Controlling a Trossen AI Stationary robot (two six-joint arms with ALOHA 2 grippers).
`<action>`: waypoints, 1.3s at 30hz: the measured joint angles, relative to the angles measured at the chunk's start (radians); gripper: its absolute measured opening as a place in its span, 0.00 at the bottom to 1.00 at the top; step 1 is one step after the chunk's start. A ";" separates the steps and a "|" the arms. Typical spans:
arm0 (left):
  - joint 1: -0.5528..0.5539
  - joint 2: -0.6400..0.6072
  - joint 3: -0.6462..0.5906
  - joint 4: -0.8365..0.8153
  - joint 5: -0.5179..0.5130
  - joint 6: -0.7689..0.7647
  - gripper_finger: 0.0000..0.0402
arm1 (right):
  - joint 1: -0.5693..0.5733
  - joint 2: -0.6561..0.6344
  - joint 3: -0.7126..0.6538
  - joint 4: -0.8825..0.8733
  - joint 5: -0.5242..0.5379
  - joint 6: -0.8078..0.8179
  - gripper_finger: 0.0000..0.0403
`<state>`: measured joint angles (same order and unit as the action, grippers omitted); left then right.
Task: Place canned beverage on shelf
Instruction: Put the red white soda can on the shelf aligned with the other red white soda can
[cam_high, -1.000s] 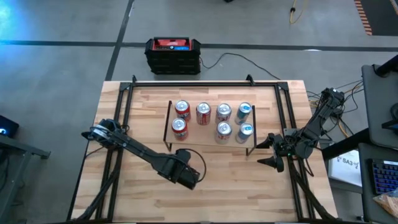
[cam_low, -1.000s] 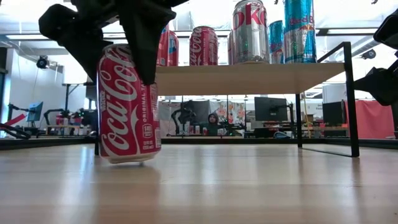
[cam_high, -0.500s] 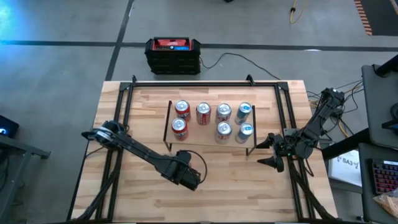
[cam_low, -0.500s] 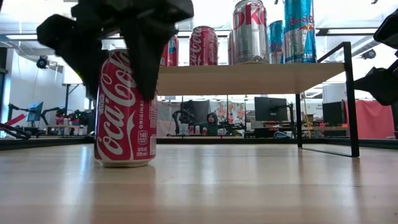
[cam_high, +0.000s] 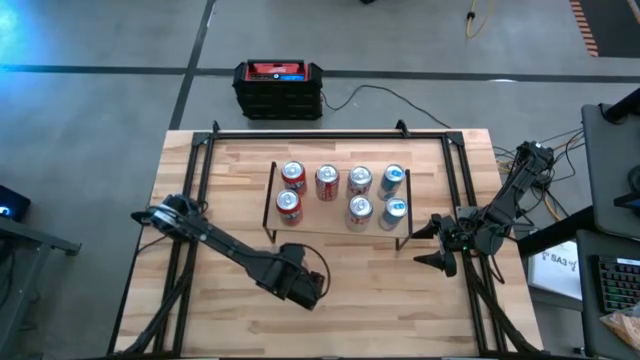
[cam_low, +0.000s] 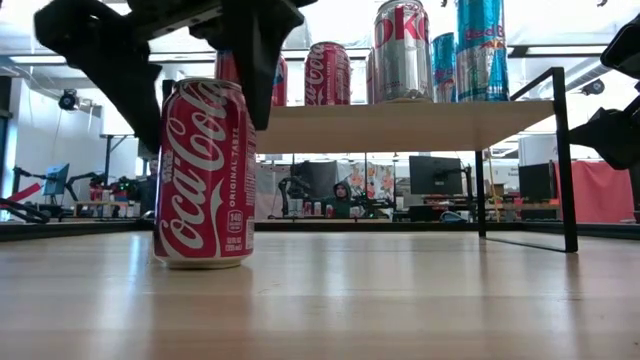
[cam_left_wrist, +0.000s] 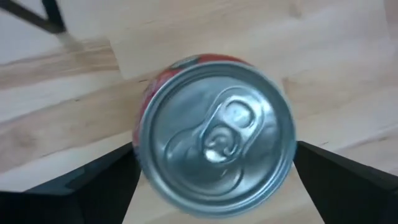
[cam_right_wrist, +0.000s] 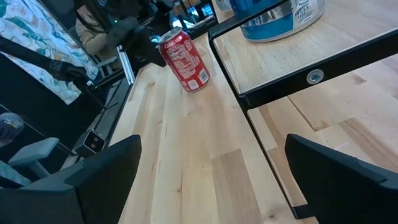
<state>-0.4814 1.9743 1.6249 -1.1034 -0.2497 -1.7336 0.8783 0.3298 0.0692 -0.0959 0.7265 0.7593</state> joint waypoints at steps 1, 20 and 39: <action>-0.006 0.000 0.000 -0.004 -0.007 -0.021 0.98 | 0.000 0.000 0.000 0.000 0.000 0.000 0.95; -0.138 0.016 0.000 -0.067 -0.397 -0.205 1.00 | 0.000 0.000 0.000 -0.002 0.000 0.000 0.95; -0.155 0.283 0.131 -0.112 -0.725 -0.247 1.00 | 0.000 0.000 0.000 -0.002 0.000 0.000 0.95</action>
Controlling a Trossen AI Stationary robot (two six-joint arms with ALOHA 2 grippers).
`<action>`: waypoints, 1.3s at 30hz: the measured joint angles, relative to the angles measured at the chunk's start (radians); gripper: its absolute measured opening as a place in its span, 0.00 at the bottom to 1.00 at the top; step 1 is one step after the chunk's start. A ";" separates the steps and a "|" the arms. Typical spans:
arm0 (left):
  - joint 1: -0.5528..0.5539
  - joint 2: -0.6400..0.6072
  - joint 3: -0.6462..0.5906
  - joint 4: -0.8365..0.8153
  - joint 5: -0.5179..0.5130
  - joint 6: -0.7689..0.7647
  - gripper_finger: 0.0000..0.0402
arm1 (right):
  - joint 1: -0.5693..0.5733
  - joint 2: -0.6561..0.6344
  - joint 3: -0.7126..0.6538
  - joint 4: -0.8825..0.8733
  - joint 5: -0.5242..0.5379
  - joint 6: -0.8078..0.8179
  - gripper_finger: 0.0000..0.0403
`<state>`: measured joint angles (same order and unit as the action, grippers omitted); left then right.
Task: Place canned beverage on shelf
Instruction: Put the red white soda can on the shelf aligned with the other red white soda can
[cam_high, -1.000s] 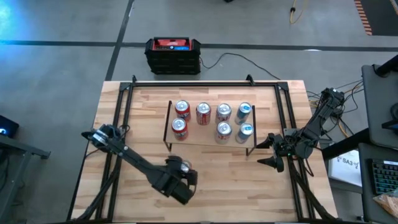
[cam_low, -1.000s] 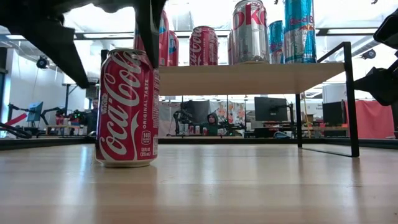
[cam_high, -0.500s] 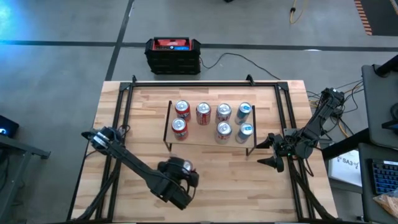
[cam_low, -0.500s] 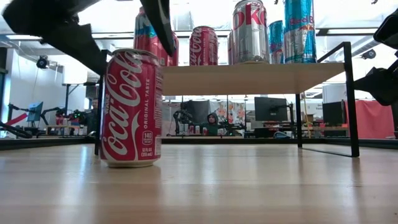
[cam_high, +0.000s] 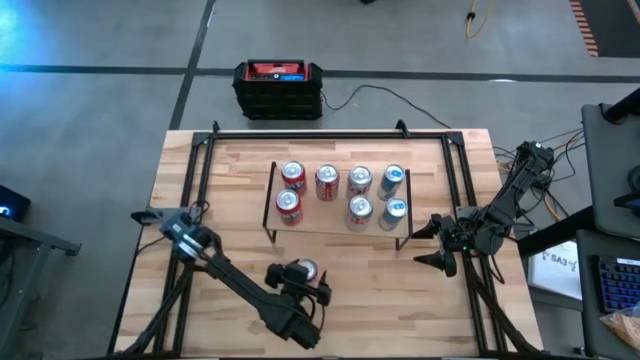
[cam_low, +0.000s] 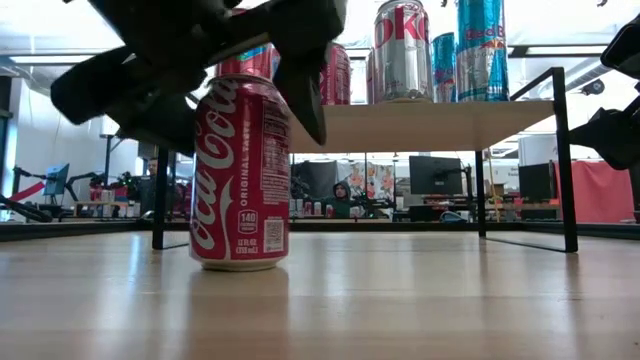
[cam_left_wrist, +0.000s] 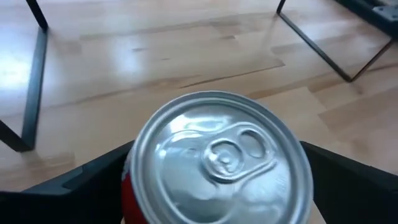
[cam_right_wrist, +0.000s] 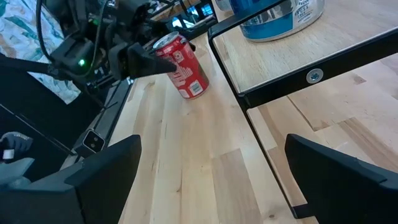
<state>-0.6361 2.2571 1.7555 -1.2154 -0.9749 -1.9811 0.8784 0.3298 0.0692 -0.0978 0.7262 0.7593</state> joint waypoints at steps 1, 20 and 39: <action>0.000 0.018 0.028 -0.030 -0.001 0.000 1.00 | 0.000 0.000 0.000 0.000 0.000 0.000 0.95; -0.015 0.241 0.458 -0.355 0.102 -0.204 0.91 | 0.000 0.000 0.000 0.000 0.000 0.000 0.95; 0.001 0.272 0.476 -0.337 0.078 -0.235 0.72 | 0.000 0.000 0.000 0.001 0.000 0.000 0.95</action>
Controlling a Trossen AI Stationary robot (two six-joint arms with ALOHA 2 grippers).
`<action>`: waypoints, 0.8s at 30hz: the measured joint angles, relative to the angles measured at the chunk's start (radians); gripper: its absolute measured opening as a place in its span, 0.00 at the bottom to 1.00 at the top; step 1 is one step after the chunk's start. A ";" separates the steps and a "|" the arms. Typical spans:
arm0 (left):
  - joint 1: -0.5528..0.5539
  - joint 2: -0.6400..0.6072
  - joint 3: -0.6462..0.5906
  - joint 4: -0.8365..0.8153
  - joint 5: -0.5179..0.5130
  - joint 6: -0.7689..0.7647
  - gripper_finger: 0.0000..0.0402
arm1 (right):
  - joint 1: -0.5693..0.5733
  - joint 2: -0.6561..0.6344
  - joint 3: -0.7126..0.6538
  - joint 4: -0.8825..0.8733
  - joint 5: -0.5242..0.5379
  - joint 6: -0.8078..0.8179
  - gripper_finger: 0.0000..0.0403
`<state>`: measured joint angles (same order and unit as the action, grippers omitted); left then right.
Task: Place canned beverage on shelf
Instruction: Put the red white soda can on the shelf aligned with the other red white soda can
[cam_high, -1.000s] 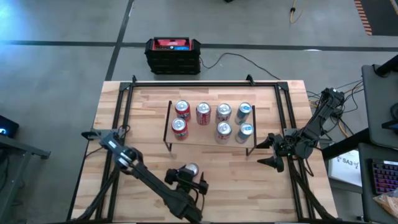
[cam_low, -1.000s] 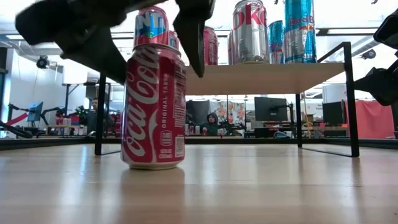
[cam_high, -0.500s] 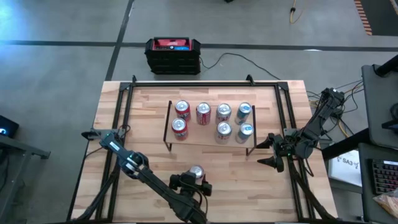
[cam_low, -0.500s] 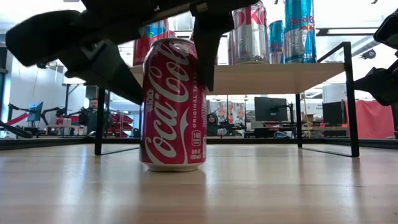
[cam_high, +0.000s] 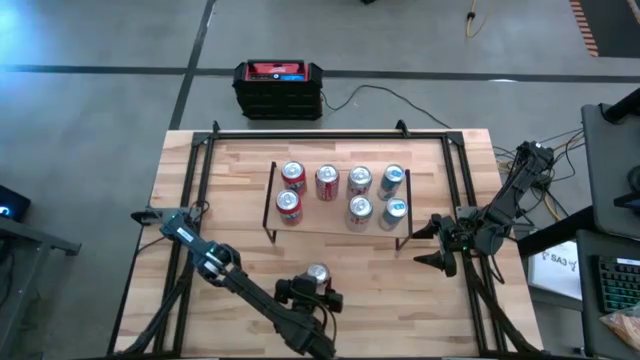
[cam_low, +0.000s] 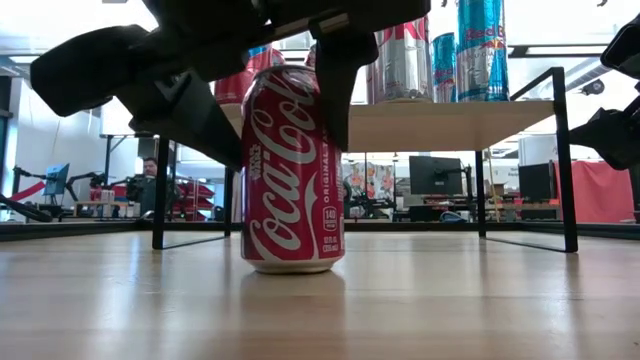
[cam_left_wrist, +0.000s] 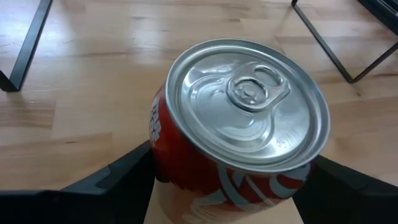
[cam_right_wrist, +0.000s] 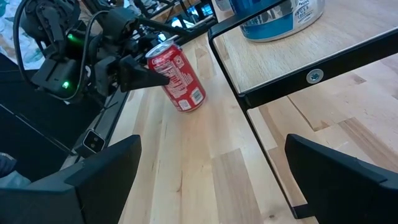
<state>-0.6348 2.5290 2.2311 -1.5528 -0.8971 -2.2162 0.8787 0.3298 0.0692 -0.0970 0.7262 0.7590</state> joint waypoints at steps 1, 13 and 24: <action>0.001 0.000 0.000 0.000 0.001 0.000 0.72 | 0.000 0.000 0.000 0.000 0.000 0.000 0.95; 0.006 0.000 0.127 -0.008 0.029 0.099 0.72 | 0.000 0.000 0.000 0.000 0.000 0.000 0.95; 0.011 -0.057 0.124 -0.019 -0.018 0.114 0.72 | 0.000 0.000 0.000 0.000 0.000 0.000 0.95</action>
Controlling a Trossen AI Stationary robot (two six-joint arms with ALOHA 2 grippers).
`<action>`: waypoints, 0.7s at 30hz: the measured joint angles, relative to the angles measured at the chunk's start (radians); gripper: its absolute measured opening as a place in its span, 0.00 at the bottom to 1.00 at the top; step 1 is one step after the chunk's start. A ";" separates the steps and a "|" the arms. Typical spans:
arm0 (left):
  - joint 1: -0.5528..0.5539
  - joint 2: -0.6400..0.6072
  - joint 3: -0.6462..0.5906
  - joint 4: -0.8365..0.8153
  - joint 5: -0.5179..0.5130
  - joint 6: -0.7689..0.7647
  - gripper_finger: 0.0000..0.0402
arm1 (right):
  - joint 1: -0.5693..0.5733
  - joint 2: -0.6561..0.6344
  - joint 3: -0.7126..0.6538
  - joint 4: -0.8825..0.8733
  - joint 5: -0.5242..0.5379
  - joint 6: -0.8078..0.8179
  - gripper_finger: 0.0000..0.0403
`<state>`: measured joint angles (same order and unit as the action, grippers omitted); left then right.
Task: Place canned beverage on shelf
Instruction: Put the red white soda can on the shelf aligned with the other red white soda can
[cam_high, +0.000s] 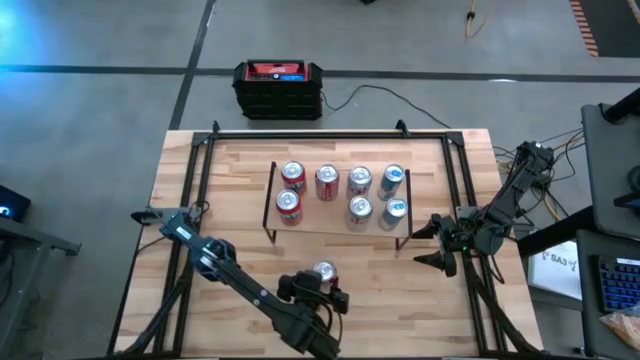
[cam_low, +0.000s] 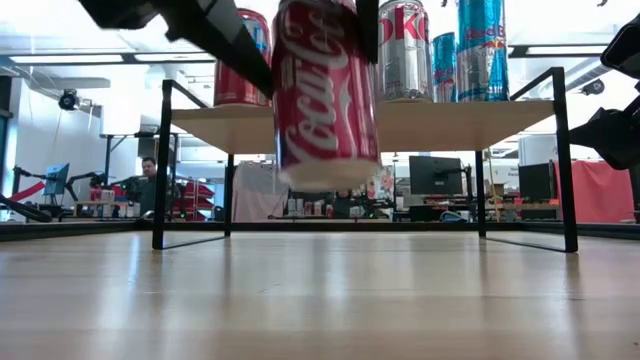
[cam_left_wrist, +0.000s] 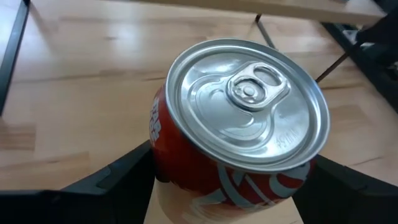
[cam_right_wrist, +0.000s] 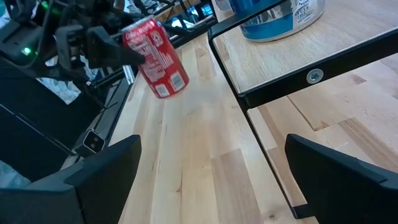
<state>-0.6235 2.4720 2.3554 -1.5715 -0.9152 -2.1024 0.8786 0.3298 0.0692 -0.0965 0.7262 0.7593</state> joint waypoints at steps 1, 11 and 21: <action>0.000 -0.006 0.000 0.000 -0.004 0.006 0.72 | 0.000 0.000 0.000 0.000 0.000 0.000 0.95; 0.000 -0.080 0.000 -0.001 -0.030 0.084 0.72 | 0.000 0.000 0.000 0.000 0.000 0.000 0.95; 0.011 -0.138 0.000 0.000 -0.218 0.342 0.72 | 0.000 0.000 0.000 -0.001 0.000 0.000 0.95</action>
<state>-0.6130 2.3336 2.3558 -1.5711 -1.1334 -1.7605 0.8787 0.3294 0.0692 -0.0976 0.7263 0.7591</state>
